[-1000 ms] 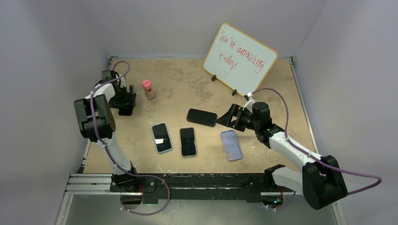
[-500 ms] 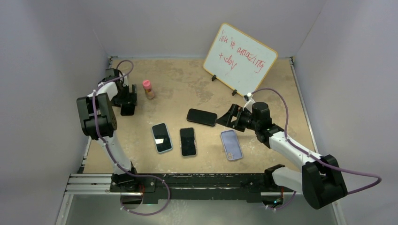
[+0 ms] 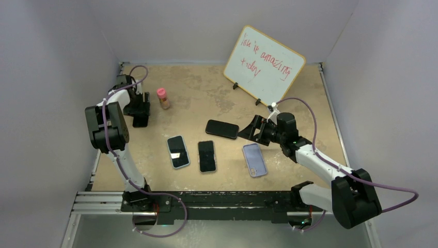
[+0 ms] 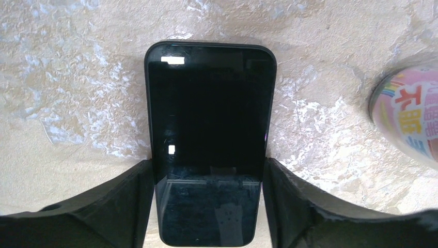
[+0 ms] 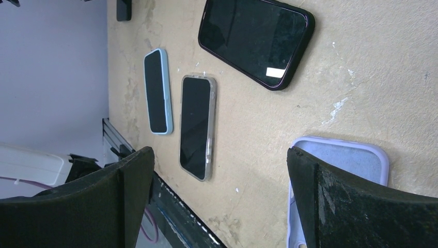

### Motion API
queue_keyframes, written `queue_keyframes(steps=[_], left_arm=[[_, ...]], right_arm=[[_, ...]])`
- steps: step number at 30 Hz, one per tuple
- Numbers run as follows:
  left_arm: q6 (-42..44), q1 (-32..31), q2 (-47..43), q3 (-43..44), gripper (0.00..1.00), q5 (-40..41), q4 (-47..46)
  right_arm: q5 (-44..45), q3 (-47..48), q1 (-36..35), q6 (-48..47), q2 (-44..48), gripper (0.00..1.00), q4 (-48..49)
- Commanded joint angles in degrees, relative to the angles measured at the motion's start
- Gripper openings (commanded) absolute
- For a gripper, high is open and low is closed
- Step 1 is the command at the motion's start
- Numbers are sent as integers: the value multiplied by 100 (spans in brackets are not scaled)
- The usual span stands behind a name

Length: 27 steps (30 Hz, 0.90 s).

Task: Put the phone into the phone case

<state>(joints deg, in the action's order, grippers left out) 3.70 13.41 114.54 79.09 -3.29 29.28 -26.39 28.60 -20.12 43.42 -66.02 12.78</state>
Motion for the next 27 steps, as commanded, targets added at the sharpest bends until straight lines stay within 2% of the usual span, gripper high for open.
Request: queue_keyframes(steps=[1, 9, 17, 24, 27], left_arm=[[41, -14, 119, 80, 59, -257, 182], [-518, -14, -390, -167, 41, -285, 299], [-1000, -40, -906, -416, 35, -269, 546], [-1023, -146, -1519, -988, 28, -597, 470], [-1167, -193, -1744, -1241, 27, -685, 276]], right_arm=[[45, 23, 0, -174, 74, 98, -187], [676, 436, 1, -786, 365, 98, -1221], [1515, 738, 3, -1144, 512, 95, -2612], [1729, 720, 0, -1402, 290, 80, -2916], [1880, 728, 8, -1403, 76, 66, -2917]])
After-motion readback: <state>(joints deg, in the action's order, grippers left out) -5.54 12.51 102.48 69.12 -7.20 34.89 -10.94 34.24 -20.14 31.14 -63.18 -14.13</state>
